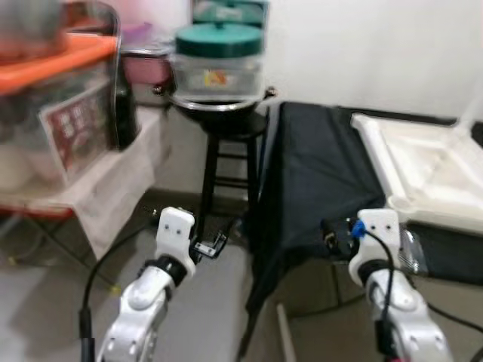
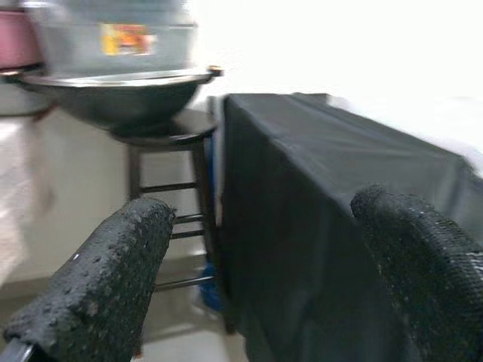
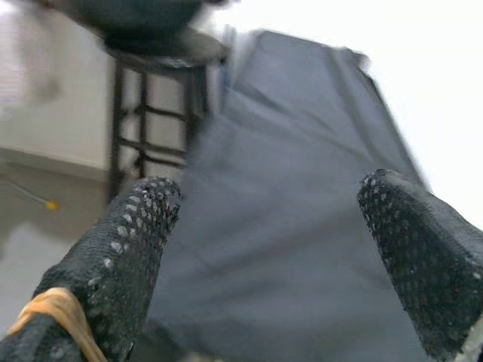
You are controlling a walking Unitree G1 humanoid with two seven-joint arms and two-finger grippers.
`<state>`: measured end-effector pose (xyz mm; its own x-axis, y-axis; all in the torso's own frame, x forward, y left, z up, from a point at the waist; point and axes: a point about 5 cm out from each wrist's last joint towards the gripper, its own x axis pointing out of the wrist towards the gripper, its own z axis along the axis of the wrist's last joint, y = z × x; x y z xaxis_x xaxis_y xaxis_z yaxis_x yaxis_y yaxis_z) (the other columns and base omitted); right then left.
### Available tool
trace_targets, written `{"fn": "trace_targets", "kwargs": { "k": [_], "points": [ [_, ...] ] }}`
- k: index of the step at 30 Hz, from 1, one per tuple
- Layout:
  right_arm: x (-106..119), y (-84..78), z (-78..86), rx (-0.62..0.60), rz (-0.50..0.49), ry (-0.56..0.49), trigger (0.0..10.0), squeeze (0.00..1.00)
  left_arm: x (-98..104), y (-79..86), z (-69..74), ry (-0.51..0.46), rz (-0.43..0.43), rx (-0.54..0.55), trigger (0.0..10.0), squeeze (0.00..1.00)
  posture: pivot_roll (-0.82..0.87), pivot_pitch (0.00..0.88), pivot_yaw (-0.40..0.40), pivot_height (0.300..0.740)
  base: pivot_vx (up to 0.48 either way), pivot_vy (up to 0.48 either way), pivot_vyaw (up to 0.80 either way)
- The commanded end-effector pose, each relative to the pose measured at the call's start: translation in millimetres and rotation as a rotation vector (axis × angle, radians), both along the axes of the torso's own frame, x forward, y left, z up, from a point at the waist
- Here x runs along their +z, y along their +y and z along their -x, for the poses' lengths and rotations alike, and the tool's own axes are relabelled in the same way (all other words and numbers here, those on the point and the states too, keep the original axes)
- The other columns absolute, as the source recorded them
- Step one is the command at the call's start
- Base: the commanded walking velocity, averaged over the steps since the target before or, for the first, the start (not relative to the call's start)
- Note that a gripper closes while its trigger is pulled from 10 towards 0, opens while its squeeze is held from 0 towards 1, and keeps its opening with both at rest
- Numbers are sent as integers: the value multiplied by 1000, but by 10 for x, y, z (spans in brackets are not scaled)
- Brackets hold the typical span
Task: Building children table
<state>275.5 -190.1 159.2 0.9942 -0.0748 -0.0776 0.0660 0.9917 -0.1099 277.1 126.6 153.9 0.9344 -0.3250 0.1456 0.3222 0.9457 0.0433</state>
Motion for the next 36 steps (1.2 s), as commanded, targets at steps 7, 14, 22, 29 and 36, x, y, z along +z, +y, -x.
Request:
{"fn": "trace_targets", "kwargs": {
  "k": [7,14,22,29,36],
  "points": [
    [-24,52,46,11,6,-8,10000,0,-117,77,33,55,-37,14,10000,0,39,0,-85,740,0,0,0],
    [-33,70,67,30,8,-7,10000,0,-172,146,61,79,-67,27,10000,0,42,0,-86,740,0,0,0],
    [-150,177,190,52,-14,60,10000,0,-300,264,152,136,-144,32,10000,0,38,0,-81,740,0,0,0],
    [-430,197,475,11,-57,271,10000,0,-473,452,286,228,-252,41,10000,0,33,0,-76,740,0,0,0],
    [-660,28,586,-79,-173,441,10000,0,-619,571,325,313,-330,51,10000,0,34,0,-82,740,0,0,0]
  ]
}}
